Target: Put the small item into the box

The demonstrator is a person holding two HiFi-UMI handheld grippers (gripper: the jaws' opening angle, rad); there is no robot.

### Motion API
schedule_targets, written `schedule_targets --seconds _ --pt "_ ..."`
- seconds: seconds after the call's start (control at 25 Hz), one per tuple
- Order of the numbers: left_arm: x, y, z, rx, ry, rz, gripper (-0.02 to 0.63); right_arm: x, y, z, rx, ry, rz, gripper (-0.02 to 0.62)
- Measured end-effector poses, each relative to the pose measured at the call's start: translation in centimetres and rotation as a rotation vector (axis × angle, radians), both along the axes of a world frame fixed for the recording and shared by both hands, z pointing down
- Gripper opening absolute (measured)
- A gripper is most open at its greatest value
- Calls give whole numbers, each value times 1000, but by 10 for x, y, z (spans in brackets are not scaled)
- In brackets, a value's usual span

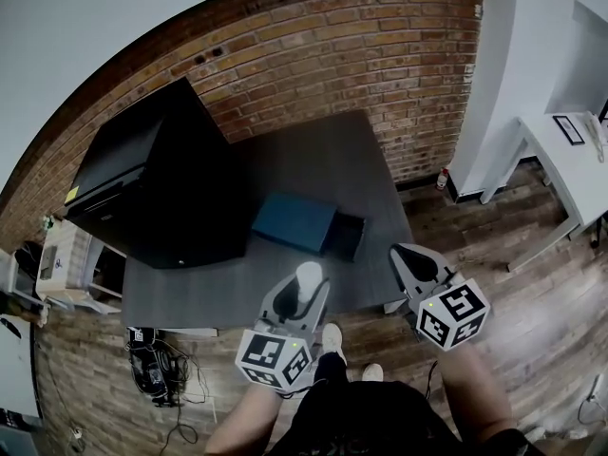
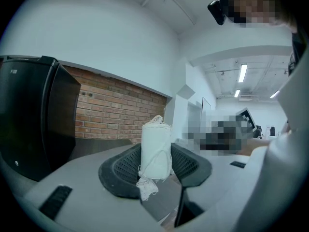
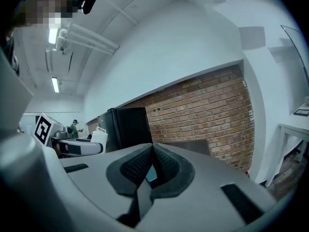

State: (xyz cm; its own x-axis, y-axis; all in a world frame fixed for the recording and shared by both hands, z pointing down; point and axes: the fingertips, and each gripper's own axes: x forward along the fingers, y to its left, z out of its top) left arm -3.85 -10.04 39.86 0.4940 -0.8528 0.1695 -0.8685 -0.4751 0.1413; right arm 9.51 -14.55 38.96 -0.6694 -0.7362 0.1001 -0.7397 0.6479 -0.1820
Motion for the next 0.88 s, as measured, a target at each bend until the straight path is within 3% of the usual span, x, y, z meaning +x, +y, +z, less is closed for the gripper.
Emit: schedule_targets --seconds 0.4,0.88 --pt "1 -53 26 -47 9 68 204 -4 -44 14 -27 20 54 18" --pt "5 -122 72 -146 9 141 203 -12 -98 54 -123 23 116 18"
